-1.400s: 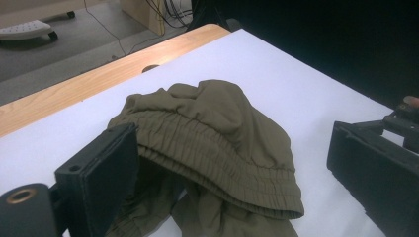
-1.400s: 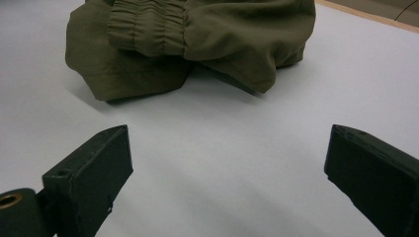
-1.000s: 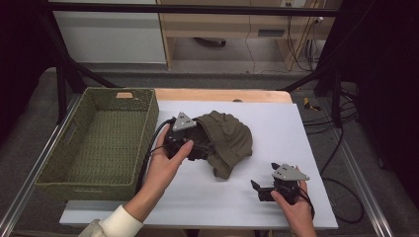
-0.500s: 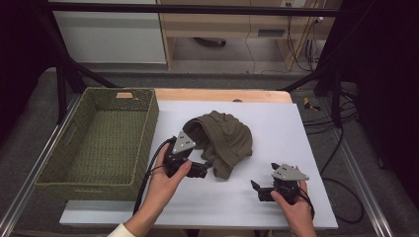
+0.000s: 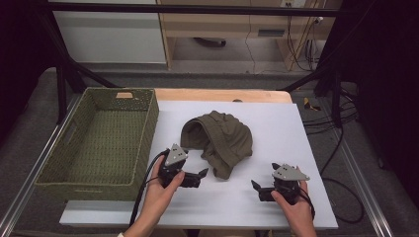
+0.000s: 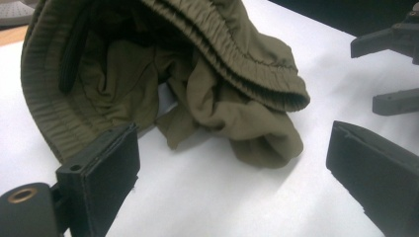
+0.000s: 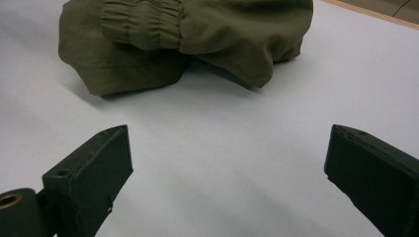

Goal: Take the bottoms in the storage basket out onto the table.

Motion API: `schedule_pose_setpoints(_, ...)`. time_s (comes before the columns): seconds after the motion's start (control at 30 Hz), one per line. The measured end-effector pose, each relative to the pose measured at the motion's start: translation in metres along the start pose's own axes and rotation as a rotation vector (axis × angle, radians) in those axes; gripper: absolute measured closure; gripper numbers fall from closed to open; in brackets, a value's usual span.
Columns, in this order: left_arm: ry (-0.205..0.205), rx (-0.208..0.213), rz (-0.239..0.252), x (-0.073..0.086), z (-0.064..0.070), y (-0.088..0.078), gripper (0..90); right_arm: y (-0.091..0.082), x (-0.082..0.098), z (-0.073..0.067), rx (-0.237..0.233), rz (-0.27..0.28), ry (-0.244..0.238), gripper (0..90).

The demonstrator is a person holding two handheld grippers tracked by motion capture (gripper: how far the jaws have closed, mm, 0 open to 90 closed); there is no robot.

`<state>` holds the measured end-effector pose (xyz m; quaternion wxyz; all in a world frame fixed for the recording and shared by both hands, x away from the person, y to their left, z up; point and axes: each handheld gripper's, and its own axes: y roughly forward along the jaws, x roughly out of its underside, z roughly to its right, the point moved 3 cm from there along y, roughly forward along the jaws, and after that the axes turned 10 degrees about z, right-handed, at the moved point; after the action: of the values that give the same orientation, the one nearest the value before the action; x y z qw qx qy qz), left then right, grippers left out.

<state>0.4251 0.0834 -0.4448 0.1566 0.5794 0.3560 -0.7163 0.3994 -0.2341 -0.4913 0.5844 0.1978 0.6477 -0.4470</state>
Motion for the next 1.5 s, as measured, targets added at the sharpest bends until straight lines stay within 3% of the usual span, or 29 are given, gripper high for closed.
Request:
schedule_pose_setpoints(0.73, -0.036, 0.003, 0.017, 0.022, -0.011, -0.026, 6.1, -0.004, 0.000, 0.005, 0.019, 0.006, 0.014, 4.7)
schedule_pose_setpoints(1.13, -0.034, 0.013, 0.011, 0.032, -0.010, -0.032, 6.2, -0.011, -0.002, 0.009, 0.035, 0.027, 0.029, 4.7)
schedule_pose_setpoints(1.5, -0.058, 0.010, -0.003, 0.045, -0.011, -0.034, 6.2, -0.013, 0.000, 0.013, 0.050, 0.026, 0.032, 4.7)
